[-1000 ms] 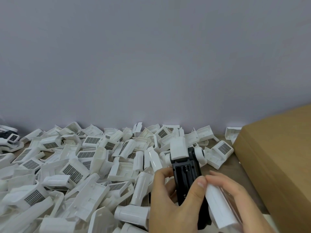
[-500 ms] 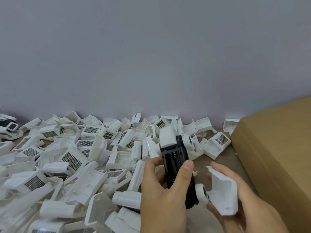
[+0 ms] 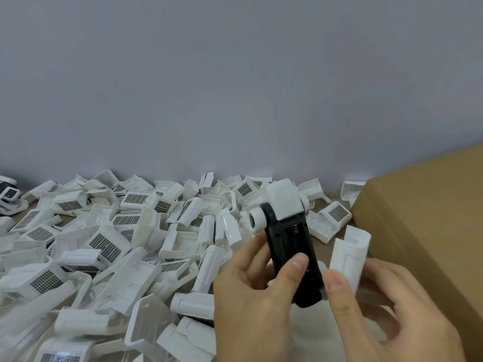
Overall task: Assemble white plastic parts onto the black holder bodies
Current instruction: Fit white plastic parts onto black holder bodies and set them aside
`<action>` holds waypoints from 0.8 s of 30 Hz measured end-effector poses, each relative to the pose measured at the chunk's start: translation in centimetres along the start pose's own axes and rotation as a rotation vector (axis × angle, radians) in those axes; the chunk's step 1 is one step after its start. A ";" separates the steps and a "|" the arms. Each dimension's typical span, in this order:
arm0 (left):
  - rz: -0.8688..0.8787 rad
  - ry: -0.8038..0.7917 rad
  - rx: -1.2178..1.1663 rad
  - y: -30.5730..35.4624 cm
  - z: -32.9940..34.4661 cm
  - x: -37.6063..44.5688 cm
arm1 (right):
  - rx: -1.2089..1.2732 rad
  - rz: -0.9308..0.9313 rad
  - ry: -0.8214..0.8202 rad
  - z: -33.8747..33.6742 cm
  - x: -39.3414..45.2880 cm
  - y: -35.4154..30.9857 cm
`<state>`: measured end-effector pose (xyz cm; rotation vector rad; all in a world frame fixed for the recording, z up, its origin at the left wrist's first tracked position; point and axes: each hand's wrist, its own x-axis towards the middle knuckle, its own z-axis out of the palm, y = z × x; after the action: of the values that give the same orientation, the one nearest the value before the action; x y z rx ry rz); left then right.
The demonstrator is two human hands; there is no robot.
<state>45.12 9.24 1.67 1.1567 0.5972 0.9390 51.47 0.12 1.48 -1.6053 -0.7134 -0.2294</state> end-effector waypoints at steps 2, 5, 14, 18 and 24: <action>0.011 -0.056 0.022 -0.2 0.1 0.0 | 0.007 0.015 -0.005 0.4 -0.2 0.3; 0.025 -0.109 0.106 0.0 0.4 -0.3 | 0.064 0.078 -0.014 0.1 -0.3 0.7; 0.029 -0.175 0.140 1.1 1.3 -1.2 | 0.048 0.157 0.068 0.1 0.0 0.3; 0.063 -0.193 0.159 1.1 1.5 -1.1 | -0.001 0.127 0.089 0.1 -0.1 0.5; 0.107 -0.157 0.171 1.6 1.7 -1.5 | -0.176 -0.024 0.011 -0.2 -0.1 1.0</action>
<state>45.24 7.32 3.58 1.4132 0.4985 0.8907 52.03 -0.10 0.66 -1.7620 -0.7202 -0.3259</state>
